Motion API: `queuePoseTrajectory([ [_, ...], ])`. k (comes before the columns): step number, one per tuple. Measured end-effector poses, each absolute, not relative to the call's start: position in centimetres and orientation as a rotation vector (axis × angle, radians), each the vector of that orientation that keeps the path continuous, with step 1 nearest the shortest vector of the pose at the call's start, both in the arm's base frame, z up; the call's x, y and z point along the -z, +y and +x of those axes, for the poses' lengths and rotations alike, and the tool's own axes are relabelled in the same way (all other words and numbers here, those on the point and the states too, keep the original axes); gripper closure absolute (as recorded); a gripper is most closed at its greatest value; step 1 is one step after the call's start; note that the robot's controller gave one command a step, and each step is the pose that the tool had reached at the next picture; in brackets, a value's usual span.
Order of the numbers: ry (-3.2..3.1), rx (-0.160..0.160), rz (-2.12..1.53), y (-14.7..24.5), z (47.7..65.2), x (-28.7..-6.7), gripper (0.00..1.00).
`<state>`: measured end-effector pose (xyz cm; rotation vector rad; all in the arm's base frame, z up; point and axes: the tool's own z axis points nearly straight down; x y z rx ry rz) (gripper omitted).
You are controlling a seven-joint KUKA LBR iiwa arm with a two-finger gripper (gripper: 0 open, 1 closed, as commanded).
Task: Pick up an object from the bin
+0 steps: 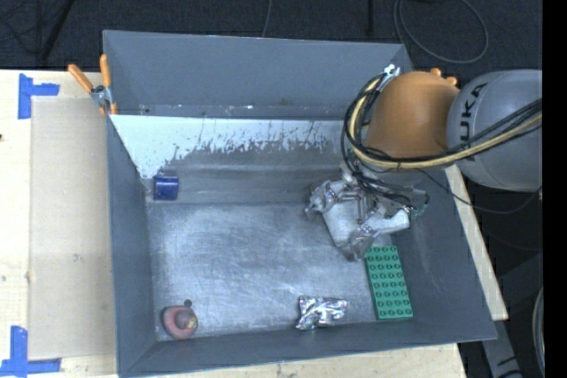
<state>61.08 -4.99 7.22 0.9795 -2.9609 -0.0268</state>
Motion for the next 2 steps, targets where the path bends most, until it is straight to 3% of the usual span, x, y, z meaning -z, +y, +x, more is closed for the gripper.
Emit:
queuePoseTrajectory([
  [1,-2.982,0.007,0.982,-11.2,61.0,-7.3,0.00],
  [2,-2.892,0.002,1.231,-9.2,49.2,-9.2,0.00],
])
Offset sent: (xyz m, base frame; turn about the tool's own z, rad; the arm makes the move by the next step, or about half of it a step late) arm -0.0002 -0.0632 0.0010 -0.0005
